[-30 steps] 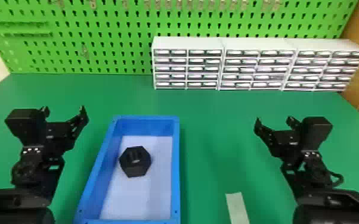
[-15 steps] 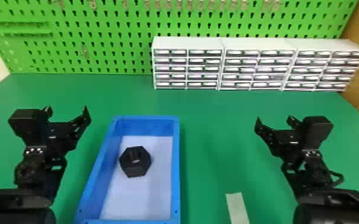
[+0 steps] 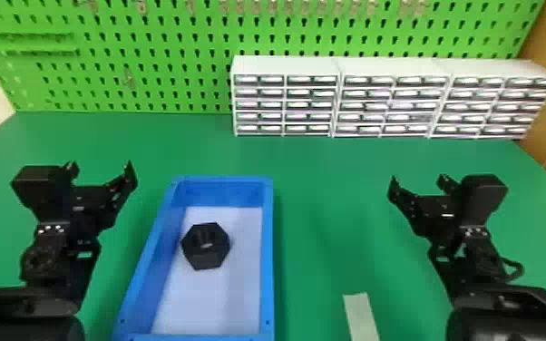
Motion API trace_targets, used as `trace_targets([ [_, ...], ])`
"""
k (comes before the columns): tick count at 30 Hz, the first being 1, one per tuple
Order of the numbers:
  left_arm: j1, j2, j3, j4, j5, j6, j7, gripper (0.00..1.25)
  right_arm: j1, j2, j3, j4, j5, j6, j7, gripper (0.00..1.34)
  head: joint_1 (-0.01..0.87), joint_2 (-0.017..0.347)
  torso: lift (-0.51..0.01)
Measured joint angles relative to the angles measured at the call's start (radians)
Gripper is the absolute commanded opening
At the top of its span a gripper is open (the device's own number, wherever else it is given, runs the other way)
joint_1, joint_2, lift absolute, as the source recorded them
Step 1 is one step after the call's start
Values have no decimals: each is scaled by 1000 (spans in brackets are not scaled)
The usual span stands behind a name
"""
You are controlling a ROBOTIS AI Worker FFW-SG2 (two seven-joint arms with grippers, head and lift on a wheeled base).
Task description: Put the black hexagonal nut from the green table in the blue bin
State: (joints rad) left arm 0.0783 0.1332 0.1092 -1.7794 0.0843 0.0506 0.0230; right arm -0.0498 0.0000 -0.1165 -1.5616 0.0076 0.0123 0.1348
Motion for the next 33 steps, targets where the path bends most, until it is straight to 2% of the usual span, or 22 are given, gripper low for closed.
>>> trace_targets([
  [33,-6,0,-6,0,3,0,0,947,-4,0,17,2,-3,14,-2,1040,686,52,-97],
])
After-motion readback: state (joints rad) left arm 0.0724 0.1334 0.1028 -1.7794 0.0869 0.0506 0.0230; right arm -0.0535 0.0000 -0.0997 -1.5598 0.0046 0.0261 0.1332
